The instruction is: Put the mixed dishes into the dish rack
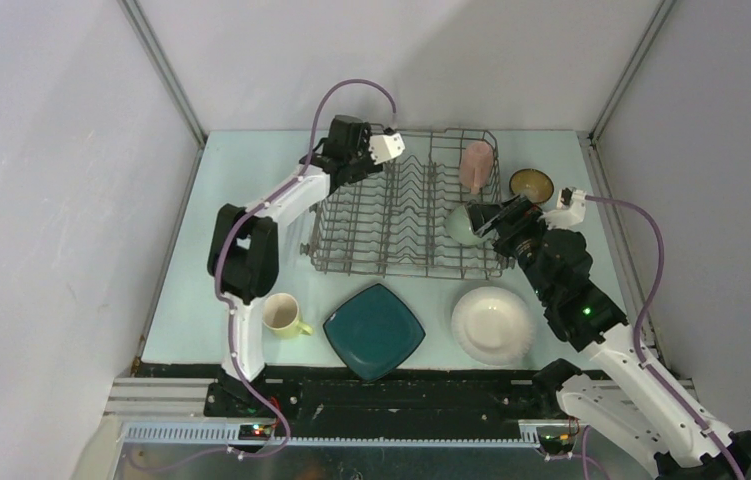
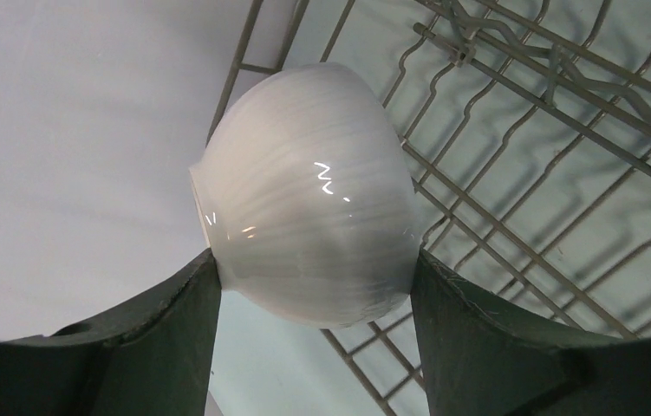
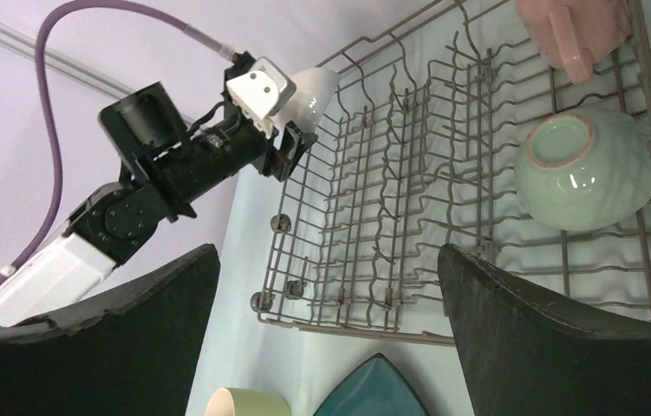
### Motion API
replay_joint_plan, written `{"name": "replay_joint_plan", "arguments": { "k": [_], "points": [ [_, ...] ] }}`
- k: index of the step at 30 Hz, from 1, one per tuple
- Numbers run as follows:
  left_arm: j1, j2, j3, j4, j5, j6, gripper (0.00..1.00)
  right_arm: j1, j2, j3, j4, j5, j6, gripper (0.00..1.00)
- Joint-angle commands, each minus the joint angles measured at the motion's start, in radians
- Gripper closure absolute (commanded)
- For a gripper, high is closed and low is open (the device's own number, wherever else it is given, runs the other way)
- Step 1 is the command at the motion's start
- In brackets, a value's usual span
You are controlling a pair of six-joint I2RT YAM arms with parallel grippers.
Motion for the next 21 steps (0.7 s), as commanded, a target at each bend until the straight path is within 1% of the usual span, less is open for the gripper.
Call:
{"name": "replay_joint_plan", "arguments": {
  "k": [1,5,9,12,14,15,16,17,18,19,20,21],
  "points": [
    [0.011,0.073,0.121,0.002,0.043,0.113,1.00,-0.005,0.015,0.000,0.031,0.026,-0.053,0.02],
    [0.011,0.159,0.185,-0.006,0.028,0.135,1.00,-0.015,0.025,0.000,0.020,0.044,-0.072,0.02],
    [0.012,0.240,0.230,0.008,-0.037,0.169,1.00,-0.034,0.025,0.000,0.009,0.046,-0.081,0.02],
    [0.014,0.268,0.256,-0.001,-0.071,0.186,1.00,-0.043,0.022,0.000,-0.003,0.048,-0.084,0.03],
    [0.014,0.273,0.254,-0.013,-0.069,0.183,1.00,-0.046,0.018,0.000,-0.007,0.051,-0.085,0.03],
    [0.014,0.272,0.254,-0.021,-0.068,0.174,0.98,-0.047,0.017,0.000,-0.012,0.053,-0.084,0.03],
    [0.014,0.271,0.255,-0.048,-0.062,0.167,0.86,-0.049,0.016,0.000,-0.017,0.054,-0.081,0.03],
    [0.014,0.267,0.256,-0.089,-0.056,0.166,0.80,-0.049,0.016,0.000,-0.021,0.055,-0.079,0.03],
    [0.013,0.263,0.250,-0.104,-0.055,0.164,0.72,-0.049,0.016,-0.001,-0.025,0.055,-0.074,0.03],
    [0.013,0.252,0.241,-0.115,-0.057,0.160,0.68,-0.050,0.015,-0.004,-0.025,0.051,-0.071,0.03],
    [0.011,0.243,0.215,-0.115,-0.059,0.154,0.57,-0.050,0.012,-0.010,-0.021,0.048,-0.066,0.03],
    [0.011,0.224,0.183,-0.115,-0.061,0.153,0.49,-0.051,0.010,-0.014,-0.018,0.042,-0.062,0.03]
  ]
}}
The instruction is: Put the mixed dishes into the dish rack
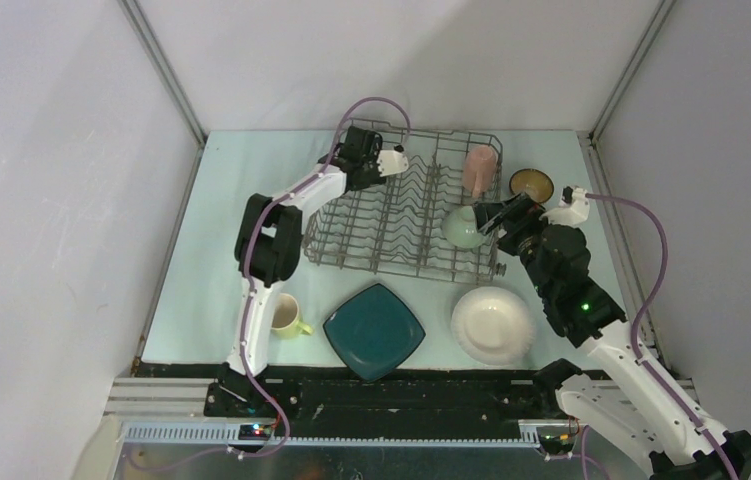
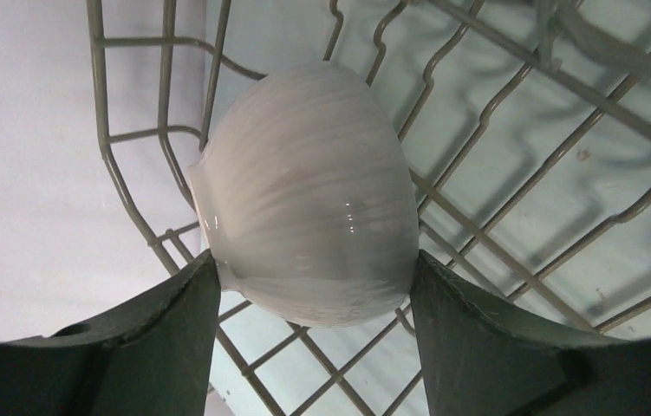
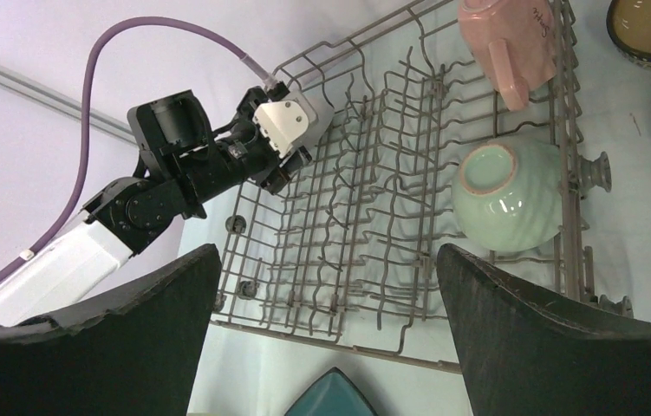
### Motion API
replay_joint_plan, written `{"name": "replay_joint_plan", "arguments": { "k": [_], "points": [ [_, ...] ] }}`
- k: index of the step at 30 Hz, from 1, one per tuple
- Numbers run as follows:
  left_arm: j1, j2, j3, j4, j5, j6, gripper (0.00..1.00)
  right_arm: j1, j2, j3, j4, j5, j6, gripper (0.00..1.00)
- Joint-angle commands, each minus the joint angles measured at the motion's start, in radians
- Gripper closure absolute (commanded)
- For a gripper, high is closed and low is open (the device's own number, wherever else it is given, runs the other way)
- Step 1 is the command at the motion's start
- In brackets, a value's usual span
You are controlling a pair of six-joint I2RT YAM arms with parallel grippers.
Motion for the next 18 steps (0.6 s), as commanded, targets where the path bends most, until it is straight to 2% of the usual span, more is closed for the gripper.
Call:
{"name": "replay_joint_plan", "arguments": {
  "k": [1,2,6,13,18],
  "points": [
    [0.006,-0.059,-0.041,-0.035,-0.024,0.007,0.38,-0.006,-0.016,-0.020,0.005,0.009,0.009,0.03],
    [0.006,-0.071,-0.055,-0.054,-0.023,0.010,0.35,-0.006,-0.017,-0.022,0.005,0.005,0.013,0.02],
    [0.007,-0.097,-0.063,-0.091,-0.019,-0.007,0.02,-0.007,-0.018,-0.026,0.002,-0.007,0.017,0.01],
    [0.001,-0.158,-0.067,-0.114,0.016,-0.075,0.00,-0.016,-0.047,-0.025,-0.021,-0.007,-0.002,0.00],
    [-0.018,-0.269,-0.148,-0.041,0.070,-0.188,0.00,-0.038,-0.039,-0.009,-0.049,-0.020,-0.080,0.00]
  ]
}}
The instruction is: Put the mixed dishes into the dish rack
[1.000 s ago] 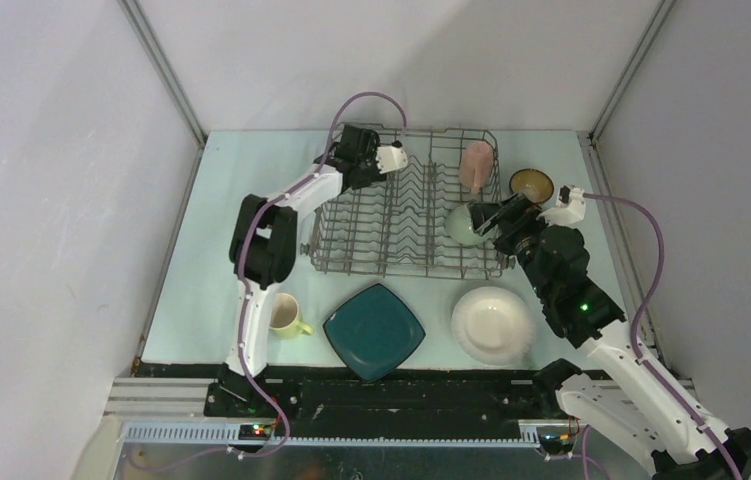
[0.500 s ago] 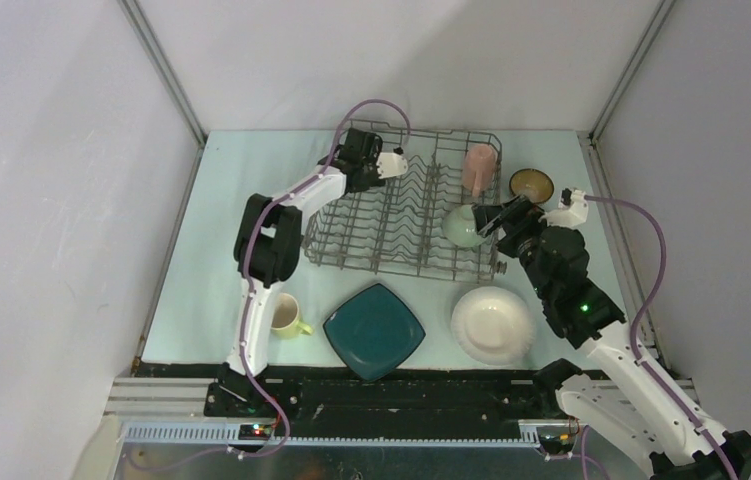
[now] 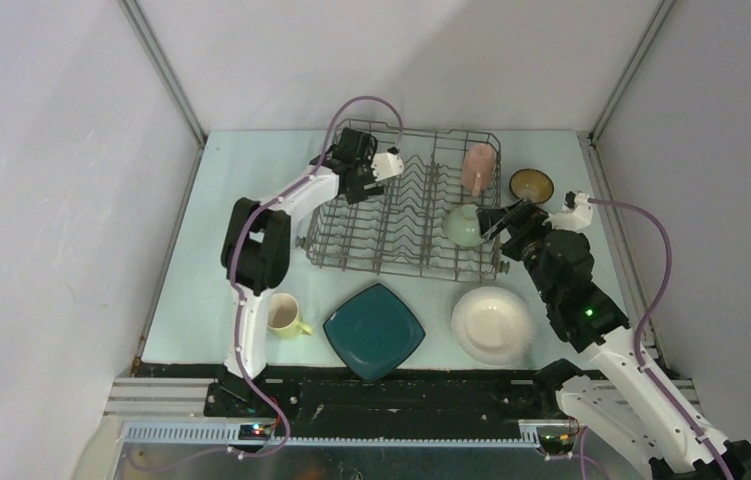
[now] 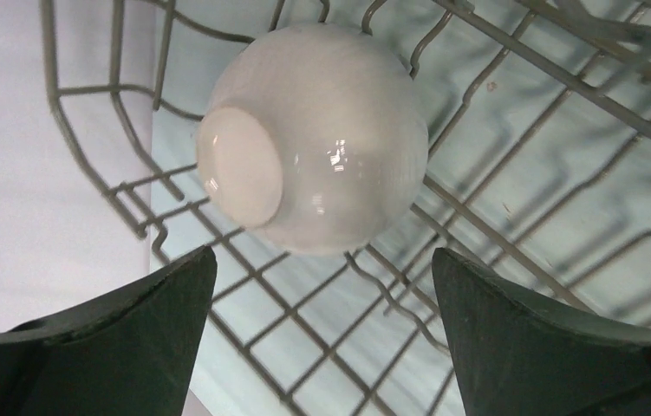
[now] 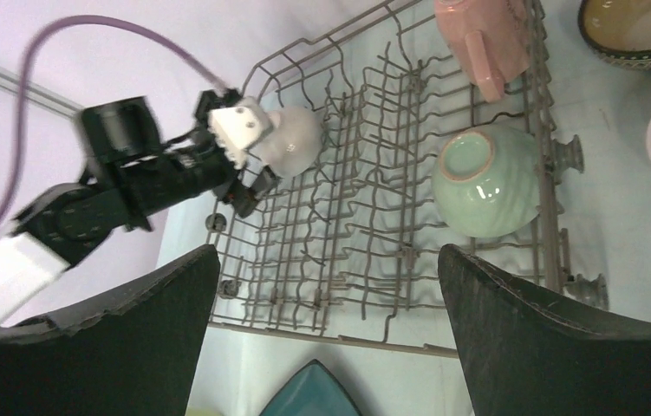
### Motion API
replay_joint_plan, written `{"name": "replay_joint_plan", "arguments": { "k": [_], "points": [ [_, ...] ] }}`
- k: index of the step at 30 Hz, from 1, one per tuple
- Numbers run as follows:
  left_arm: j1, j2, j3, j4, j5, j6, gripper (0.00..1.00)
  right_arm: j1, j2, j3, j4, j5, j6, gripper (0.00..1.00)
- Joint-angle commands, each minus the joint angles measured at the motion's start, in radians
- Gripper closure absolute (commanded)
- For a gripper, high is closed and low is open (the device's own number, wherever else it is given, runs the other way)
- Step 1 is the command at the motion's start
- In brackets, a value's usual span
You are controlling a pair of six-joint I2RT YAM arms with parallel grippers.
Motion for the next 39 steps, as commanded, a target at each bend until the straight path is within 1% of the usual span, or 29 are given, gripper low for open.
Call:
{"name": "replay_joint_plan", "arguments": {
  "k": [1,3,4,5,7,8,9,10,11,12,13,14,15,17,19,20,21,22,23,24,27,28,29,31,33,39],
  "points": [
    [-0.019,-0.213,-0.069,0.098,0.066,-0.128,0.00,-0.026,0.008,0.024,-0.024,-0.024,-0.077,0.01],
    [-0.033,-0.280,-0.132,0.157,0.074,-0.173,0.00,-0.043,0.032,0.043,-0.042,-0.069,-0.107,0.00],
    [-0.043,-0.303,-0.167,0.175,0.071,-0.222,0.00,-0.056,0.052,0.053,-0.046,-0.093,-0.129,0.01],
    [-0.050,-0.343,-0.183,0.212,0.055,-0.245,0.00,-0.060,0.062,0.060,-0.050,-0.153,-0.140,0.01],
    [-0.075,-0.402,-0.224,0.257,0.009,-0.347,0.00,-0.067,0.097,0.080,-0.066,-0.210,-0.168,0.01],
    [-0.083,-0.419,-0.250,0.272,-0.015,-0.445,0.00,-0.067,0.119,0.091,-0.075,-0.232,-0.187,0.01],
    [-0.099,-0.456,-0.265,0.310,-0.093,-0.510,0.00,-0.067,0.129,0.094,-0.078,-0.283,-0.197,0.01],
    [-0.108,-0.475,-0.295,0.323,-0.139,-0.639,0.00,-0.069,0.146,0.097,-0.087,-0.308,-0.217,0.01],
    [-0.120,-0.512,-0.317,0.320,-0.214,-0.708,0.00,-0.069,0.153,0.097,-0.094,-0.337,-0.226,0.01],
    [-0.125,-0.550,-0.328,0.303,-0.236,-0.821,0.00,-0.068,0.165,0.097,-0.110,-0.356,-0.229,0.01],
    [-0.132,-0.569,-0.351,0.273,-0.244,-0.875,0.00,-0.068,0.173,0.097,-0.119,-0.364,-0.238,0.01],
    [-0.133,-0.610,-0.363,0.255,-0.247,-0.989,0.00,-0.067,0.176,0.097,-0.137,-0.384,-0.244,0.01],
    [-0.136,-0.631,-0.388,0.216,-0.241,-1.035,0.00,-0.068,0.178,0.097,-0.148,-0.392,-0.253,0.01],
    [-0.136,-0.693,-0.432,0.167,-0.203,-1.171,0.00,-0.066,0.177,0.097,-0.196,-0.421,-0.265,0.01],
    [-0.134,-0.765,-0.496,0.135,-0.147,-1.244,0.00,-0.061,0.181,0.097,-0.231,-0.465,-0.275,0.03],
    [-0.133,-0.818,-0.524,0.135,-0.111,-1.261,0.00,-0.056,0.184,0.097,-0.242,-0.490,-0.276,0.03],
    [-0.134,-0.845,-0.589,0.141,-0.085,-1.282,0.00,-0.038,0.191,0.091,-0.262,-0.500,-0.279,0.04],
    [-0.135,-0.899,-0.621,0.149,-0.030,-1.289,0.00,-0.022,0.193,0.087,-0.269,-0.515,-0.279,0.04],
    [-0.134,-0.923,-0.679,0.147,-0.011,-1.302,0.00,0.015,0.199,0.075,-0.279,-0.516,-0.275,0.05],
    [-0.134,-0.968,-0.706,0.130,0.030,-1.306,0.00,0.042,0.202,0.068,-0.281,-0.502,-0.268,0.06],
    [-0.134,-1.040,-0.811,0.065,0.105,-1.315,0.01,0.178,0.219,0.022,-0.256,-0.448,-0.218,0.10],
    [-0.136,-1.050,-0.829,0.032,0.125,-1.315,0.04,0.219,0.232,0.012,-0.245,-0.424,-0.193,0.13],
    [-0.136,-1.068,-0.865,0.018,0.158,-1.319,0.05,0.232,0.240,-0.012,-0.219,-0.414,-0.180,0.14],
    [-0.146,-1.095,-0.917,-0.003,0.191,-1.338,0.08,0.256,0.266,-0.056,-0.164,-0.425,-0.135,0.17],
    [-0.164,-1.115,-0.971,0.008,0.200,-1.363,0.10,0.272,0.295,-0.104,-0.100,-0.442,-0.087,0.20],
    [-0.209,-1.106,-1.090,0.087,0.189,-1.404,0.17,0.349,0.389,-0.219,0.087,-0.424,0.063,0.28]
  ]
}}
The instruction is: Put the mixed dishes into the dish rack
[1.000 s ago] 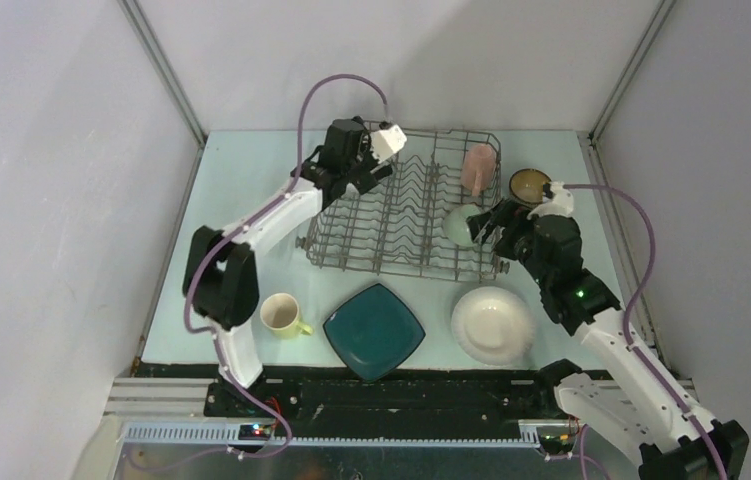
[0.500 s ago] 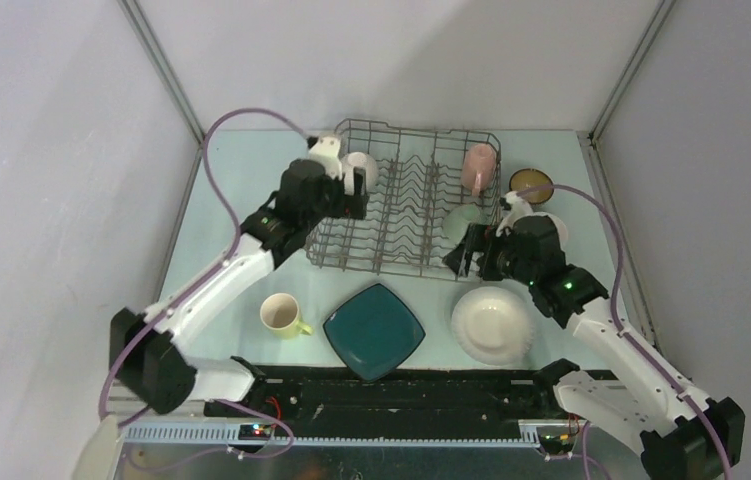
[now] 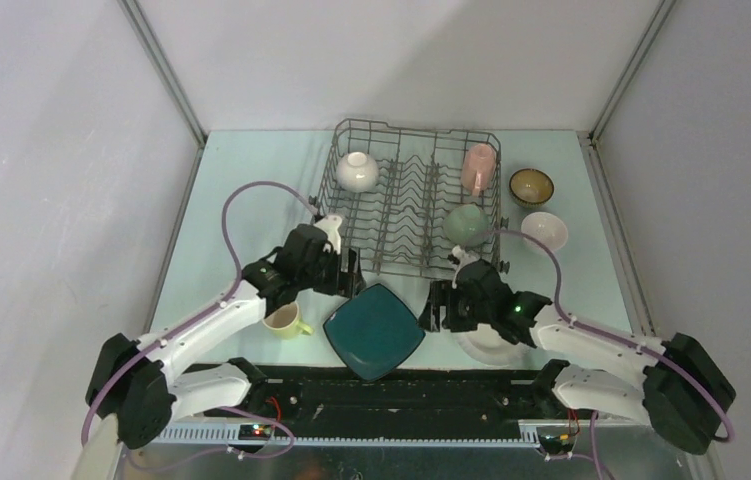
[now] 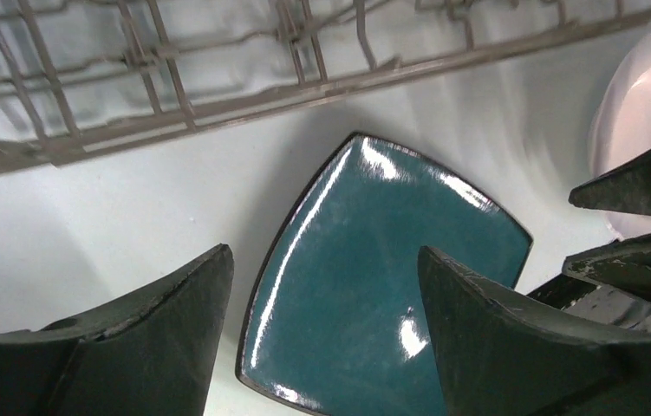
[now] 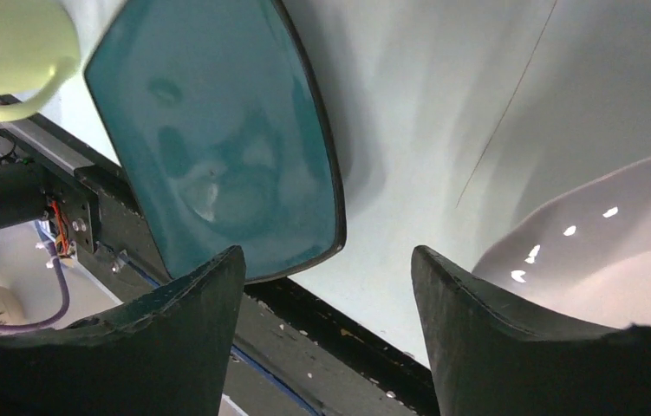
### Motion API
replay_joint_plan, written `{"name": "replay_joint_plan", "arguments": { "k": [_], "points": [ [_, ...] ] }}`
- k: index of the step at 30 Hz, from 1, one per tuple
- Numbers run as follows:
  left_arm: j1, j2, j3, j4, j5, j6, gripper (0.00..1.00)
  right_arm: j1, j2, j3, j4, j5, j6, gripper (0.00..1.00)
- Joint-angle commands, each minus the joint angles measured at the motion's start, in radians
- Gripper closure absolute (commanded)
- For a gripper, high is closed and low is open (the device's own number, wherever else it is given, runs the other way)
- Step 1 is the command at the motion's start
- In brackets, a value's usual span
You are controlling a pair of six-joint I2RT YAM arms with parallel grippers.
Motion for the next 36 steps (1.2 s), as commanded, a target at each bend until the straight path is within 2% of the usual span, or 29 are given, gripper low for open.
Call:
{"name": "replay_joint_plan", "arguments": {
  "k": [1,15,18,20,21,22,25,30,36],
  "points": [
    [-0.029,-0.008,-0.063,0.074,0.022,-0.054,0.18,0.052,0.068,-0.062,0.235,0.013,0.151,0.29],
    [-0.047,0.144,-0.196,0.278,0.037,-0.118,0.32,0.073,0.298,-0.157,0.534,-0.015,0.300,0.46],
    [-0.047,0.165,-0.219,0.311,0.071,-0.138,0.40,0.080,0.346,-0.158,0.576,-0.023,0.312,0.52],
    [-0.046,0.184,-0.228,0.334,0.091,-0.147,0.46,0.081,0.366,-0.158,0.600,-0.035,0.314,0.60],
    [-0.046,0.196,-0.231,0.350,0.100,-0.151,0.48,0.081,0.373,-0.157,0.605,-0.041,0.315,0.69],
    [-0.047,0.208,-0.237,0.355,0.116,-0.157,0.50,0.080,0.372,-0.158,0.610,-0.043,0.315,0.74],
    [-0.047,0.204,-0.249,0.405,0.138,-0.172,0.53,0.080,0.341,-0.158,0.596,-0.036,0.301,0.99],
    [-0.047,0.131,-0.244,0.389,0.147,-0.173,0.51,0.079,0.223,-0.157,0.504,0.011,0.264,1.00],
    [-0.046,0.015,-0.198,0.265,0.148,-0.158,0.41,0.068,-0.001,-0.097,0.311,0.020,0.153,1.00]
  ]
}}
